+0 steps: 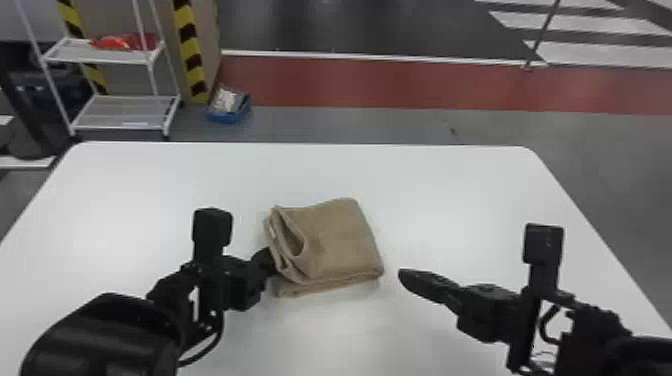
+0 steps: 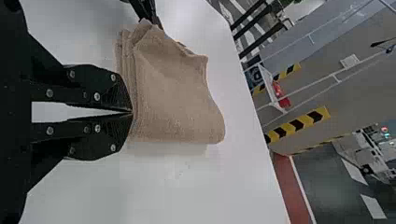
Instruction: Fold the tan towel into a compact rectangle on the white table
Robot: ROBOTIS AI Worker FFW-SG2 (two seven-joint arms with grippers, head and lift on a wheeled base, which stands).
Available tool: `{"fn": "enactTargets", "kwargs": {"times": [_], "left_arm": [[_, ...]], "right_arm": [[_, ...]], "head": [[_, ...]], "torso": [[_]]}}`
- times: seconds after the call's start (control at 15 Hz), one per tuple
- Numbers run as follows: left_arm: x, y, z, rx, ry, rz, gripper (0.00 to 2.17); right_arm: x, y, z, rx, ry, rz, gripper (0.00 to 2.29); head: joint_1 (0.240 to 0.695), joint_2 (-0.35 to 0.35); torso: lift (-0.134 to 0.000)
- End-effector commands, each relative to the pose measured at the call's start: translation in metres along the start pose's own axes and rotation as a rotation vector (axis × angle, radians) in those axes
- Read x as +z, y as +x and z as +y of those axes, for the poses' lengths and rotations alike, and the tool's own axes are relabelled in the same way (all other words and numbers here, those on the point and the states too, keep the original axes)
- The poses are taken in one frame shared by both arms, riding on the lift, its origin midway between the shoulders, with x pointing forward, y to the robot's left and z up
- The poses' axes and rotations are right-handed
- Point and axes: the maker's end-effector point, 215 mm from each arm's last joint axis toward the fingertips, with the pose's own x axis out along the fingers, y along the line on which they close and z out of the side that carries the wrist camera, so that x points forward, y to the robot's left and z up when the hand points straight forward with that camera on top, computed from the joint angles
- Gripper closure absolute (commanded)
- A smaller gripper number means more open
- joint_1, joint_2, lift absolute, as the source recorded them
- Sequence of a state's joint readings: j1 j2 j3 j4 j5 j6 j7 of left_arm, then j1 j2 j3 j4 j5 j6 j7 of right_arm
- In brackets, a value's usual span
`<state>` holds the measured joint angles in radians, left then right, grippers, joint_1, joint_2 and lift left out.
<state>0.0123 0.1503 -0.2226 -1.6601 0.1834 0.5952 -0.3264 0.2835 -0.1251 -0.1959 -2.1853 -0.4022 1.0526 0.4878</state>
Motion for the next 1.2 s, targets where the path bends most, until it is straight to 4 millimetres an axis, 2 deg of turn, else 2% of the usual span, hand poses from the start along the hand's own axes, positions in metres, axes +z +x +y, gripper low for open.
{"fn": "enactTargets", "kwargs": {"times": [0.0,0.2,0.53,0.67,0.93,1.13], "left_arm": [[0.001,0.000,0.000,-0.001,0.000,-0.002,1.72],[0.000,0.000,-0.002,-0.004,-0.001,0.000,1.72],[0.001,-0.004,-0.003,-0.006,-0.003,-0.007,1.72],[0.006,-0.010,-0.011,-0.025,-0.010,-0.018,1.72],[0.007,-0.025,-0.015,-0.039,-0.033,-0.010,1.72],[0.002,-0.046,-0.011,-0.028,-0.055,-0.003,1.72]], "right_arm": [[-0.007,0.004,-0.009,-0.006,0.006,-0.033,2.19],[-0.007,0.021,-0.013,0.007,0.013,-0.031,2.19],[-0.021,0.050,-0.013,0.035,0.047,0.015,2.19],[-0.018,0.062,-0.021,0.024,0.055,0.026,2.19],[0.013,0.084,-0.027,0.000,0.031,-0.013,2.19],[0.040,0.107,-0.034,-0.006,0.019,-0.028,2.19]], "head": [[0.695,-0.109],[0.695,-0.114],[0.695,-0.097],[0.695,-0.089],[0.695,-0.086],[0.695,-0.079]], "torso": [[-0.125],[-0.125],[-0.125],[-0.125],[-0.125],[-0.125]]}}
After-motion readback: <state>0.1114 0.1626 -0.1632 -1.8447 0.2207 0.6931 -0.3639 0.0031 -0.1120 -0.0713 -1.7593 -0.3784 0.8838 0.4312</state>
